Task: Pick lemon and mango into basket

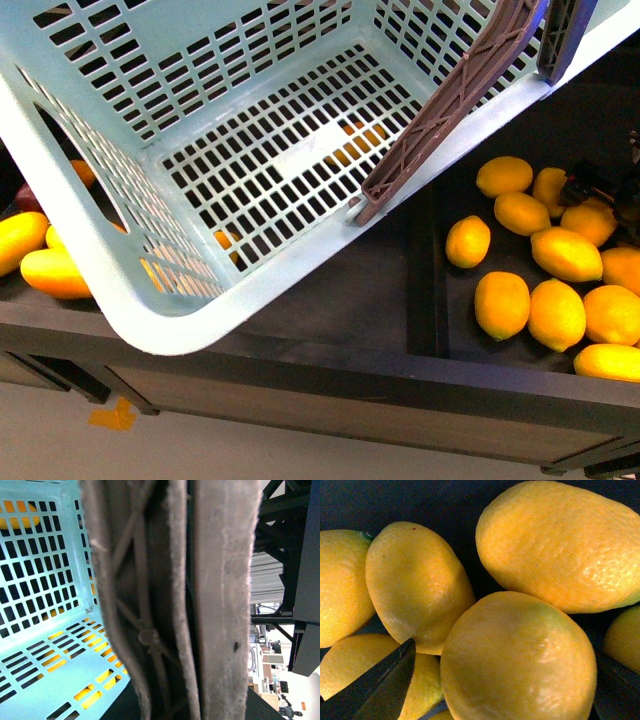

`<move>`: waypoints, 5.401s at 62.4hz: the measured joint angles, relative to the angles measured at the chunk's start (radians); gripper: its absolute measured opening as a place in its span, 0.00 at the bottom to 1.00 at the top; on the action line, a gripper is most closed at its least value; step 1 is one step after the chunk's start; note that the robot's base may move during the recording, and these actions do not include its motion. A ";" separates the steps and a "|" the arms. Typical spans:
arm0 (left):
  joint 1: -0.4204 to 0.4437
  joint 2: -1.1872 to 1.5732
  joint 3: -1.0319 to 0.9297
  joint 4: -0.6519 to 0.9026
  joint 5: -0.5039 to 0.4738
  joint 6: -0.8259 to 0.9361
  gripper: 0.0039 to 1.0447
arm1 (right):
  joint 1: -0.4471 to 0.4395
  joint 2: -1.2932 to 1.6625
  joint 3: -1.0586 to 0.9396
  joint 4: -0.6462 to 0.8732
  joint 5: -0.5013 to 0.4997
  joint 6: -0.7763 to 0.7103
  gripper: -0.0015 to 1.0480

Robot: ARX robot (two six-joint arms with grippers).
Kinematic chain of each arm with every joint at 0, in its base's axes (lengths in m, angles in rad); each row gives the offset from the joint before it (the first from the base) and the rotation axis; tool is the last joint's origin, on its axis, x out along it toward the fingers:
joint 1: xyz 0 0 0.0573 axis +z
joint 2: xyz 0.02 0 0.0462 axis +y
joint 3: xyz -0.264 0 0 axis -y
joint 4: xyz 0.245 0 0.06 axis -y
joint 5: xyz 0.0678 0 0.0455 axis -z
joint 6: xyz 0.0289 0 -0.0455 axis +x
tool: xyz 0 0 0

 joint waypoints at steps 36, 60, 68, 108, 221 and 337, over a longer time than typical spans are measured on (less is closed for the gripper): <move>0.000 0.000 0.000 0.000 0.000 0.000 0.16 | -0.021 -0.122 -0.192 0.091 -0.065 0.018 0.63; 0.000 0.000 0.000 0.000 0.000 0.000 0.16 | -0.075 -0.712 -0.581 0.251 -0.254 -0.001 0.63; 0.000 0.000 0.000 0.000 0.000 0.000 0.16 | -0.068 -0.931 -0.654 0.267 -0.308 0.041 0.63; 0.000 0.000 0.000 0.000 0.000 0.000 0.16 | 0.404 -1.109 -0.689 0.251 -0.242 0.186 0.62; 0.000 0.000 -0.006 0.000 0.000 -0.002 0.16 | 0.216 -1.904 -1.661 0.671 0.100 -0.325 0.35; 0.005 -0.004 -0.007 0.000 -0.003 0.004 0.15 | 0.093 -1.571 -1.259 0.031 0.080 -0.076 0.92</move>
